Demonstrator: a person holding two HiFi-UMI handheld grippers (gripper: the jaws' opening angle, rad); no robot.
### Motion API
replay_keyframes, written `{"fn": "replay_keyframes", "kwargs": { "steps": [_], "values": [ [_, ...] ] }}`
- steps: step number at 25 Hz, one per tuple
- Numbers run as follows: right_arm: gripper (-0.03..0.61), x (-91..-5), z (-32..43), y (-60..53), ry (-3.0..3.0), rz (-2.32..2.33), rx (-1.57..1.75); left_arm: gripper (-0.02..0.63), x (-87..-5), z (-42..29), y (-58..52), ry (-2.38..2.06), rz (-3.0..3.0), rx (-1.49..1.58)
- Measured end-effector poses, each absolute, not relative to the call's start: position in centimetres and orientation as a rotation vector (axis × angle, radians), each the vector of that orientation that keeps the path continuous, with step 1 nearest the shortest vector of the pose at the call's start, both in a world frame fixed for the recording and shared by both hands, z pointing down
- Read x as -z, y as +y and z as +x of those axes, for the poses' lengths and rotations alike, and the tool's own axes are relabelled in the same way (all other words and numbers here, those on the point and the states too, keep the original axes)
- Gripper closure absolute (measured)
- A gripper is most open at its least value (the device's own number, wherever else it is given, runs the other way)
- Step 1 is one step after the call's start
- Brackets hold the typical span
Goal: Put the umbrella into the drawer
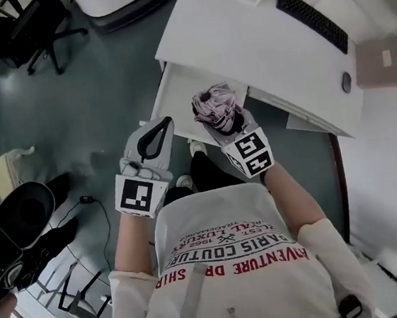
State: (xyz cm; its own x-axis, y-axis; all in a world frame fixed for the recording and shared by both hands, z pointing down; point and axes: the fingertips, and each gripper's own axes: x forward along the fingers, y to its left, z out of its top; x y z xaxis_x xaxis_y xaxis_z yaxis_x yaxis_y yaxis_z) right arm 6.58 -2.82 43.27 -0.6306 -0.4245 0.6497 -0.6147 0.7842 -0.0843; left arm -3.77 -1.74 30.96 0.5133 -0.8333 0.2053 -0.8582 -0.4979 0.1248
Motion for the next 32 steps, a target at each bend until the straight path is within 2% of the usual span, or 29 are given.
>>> {"fn": "replay_keyframes", "kwargs": {
  "steps": [12, 19, 26, 32],
  "values": [
    [0.356, -60.9, 3.0, -6.5, -2.118, 0.401, -0.549, 0.606, -41.5, -7.4, -6.2, -1.544, 2.283, -0.238],
    [0.356, -68.1, 3.2, -7.1, -2.001, 0.393, -0.658, 0.606, -45.2, -8.9, -7.2, -1.575, 2.187, -0.235],
    [0.356, -72.9, 2.9, -6.8, -1.949, 0.367, -0.715, 0.606, -47.8, -8.5, -8.3, -1.531, 2.192, -0.239],
    [0.311, -73.8, 2.6, -7.0, -1.986, 0.401, -0.739, 0.606, -49.0, -8.1, -8.3, -1.486, 2.199, -0.253]
  ]
}}
